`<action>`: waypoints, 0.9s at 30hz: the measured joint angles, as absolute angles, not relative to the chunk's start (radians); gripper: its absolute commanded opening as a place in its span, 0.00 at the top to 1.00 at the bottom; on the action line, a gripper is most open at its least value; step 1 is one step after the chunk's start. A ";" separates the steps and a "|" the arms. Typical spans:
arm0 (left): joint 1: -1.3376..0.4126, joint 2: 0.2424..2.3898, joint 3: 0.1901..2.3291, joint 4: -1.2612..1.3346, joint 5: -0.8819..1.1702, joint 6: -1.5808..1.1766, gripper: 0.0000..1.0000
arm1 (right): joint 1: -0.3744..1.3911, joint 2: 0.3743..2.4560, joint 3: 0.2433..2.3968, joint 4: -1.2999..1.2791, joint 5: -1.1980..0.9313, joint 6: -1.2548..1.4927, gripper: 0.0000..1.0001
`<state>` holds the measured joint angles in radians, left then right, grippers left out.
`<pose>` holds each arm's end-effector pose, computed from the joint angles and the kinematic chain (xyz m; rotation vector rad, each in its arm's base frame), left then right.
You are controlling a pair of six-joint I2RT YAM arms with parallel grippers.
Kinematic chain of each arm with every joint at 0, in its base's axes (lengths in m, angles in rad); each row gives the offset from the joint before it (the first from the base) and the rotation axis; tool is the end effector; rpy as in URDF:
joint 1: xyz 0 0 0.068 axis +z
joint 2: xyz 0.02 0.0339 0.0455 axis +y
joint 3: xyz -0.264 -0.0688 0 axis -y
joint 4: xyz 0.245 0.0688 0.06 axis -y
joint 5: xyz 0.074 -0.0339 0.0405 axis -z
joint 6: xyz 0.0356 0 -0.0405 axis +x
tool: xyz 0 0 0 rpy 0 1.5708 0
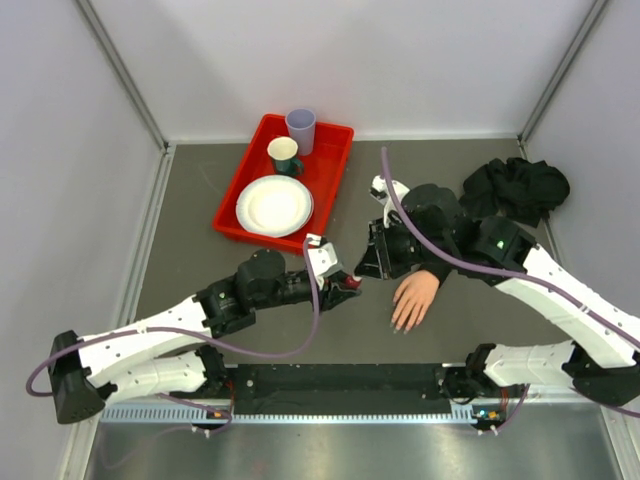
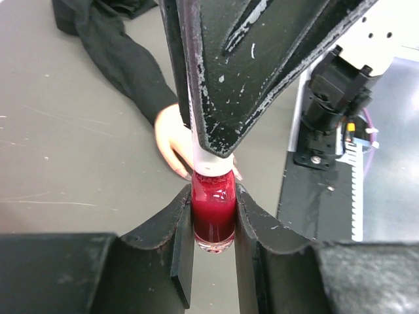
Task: Paint the nails
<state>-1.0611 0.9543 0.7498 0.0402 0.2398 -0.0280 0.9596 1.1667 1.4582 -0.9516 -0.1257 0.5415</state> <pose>0.1032 -0.2019 0.3201 1.0663 1.4988 -0.9923 0.1226 0.1827 0.4171 -0.5705 2.3327 0.9121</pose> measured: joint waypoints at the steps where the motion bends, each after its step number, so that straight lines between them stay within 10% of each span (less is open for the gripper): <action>1: -1.061 0.950 0.748 0.038 0.247 -0.034 1.00 | 0.960 1.166 1.456 -0.950 -0.132 0.535 1.00; 22: -1.052 1.012 0.737 0.104 0.830 -0.256 1.00 | 0.962 0.983 1.215 -0.768 -0.686 0.022 1.00; 27: -1.053 1.008 0.739 0.088 0.757 -0.219 1.00 | 0.962 0.981 1.216 -0.764 -0.616 0.030 0.56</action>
<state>-1.0531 1.0077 0.7387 0.0883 0.7574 -0.2192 0.9619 0.9813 1.2163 -0.7643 -0.6163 0.0299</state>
